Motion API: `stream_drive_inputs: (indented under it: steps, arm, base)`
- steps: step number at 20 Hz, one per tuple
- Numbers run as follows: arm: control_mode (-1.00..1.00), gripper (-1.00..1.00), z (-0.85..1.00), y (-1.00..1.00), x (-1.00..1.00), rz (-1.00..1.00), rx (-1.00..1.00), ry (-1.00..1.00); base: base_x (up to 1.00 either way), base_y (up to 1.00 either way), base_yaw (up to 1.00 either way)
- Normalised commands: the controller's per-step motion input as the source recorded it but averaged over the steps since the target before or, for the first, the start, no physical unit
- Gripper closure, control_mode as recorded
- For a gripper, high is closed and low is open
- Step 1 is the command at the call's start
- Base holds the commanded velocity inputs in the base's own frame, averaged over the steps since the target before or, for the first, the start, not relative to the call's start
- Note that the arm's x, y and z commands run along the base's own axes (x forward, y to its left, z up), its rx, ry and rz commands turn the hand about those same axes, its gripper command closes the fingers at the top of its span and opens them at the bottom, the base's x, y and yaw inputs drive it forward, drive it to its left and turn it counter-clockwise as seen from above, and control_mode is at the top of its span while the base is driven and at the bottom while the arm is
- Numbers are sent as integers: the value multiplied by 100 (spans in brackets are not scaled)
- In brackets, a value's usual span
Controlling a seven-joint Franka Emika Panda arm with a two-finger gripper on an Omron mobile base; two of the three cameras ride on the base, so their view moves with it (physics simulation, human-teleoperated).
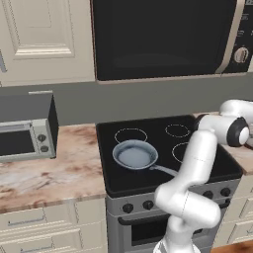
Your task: Pick up the butter stick and place it in the pan. Then turn on the burner for the pan.
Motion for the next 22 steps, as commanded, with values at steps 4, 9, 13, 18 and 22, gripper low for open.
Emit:
stream_drive_inputs:
  steps: [4,9,13,18,22]
  arm:
    - [-100,-100,0,0,41,-2,-1,15]
    - [-100,-100,-2,-14,16,-1,0,9]
    - [-100,-100,-9,-21,3,-1,0,3]
    - [-100,-100,-15,-26,0,0,1,0]
    - [-100,-100,-13,-16,0,0,3,0]
  base:
    - [0,0,0]
    - [0,0,0]
    - [0,0,0]
    - [0,0,0]
    - [0,0,0]
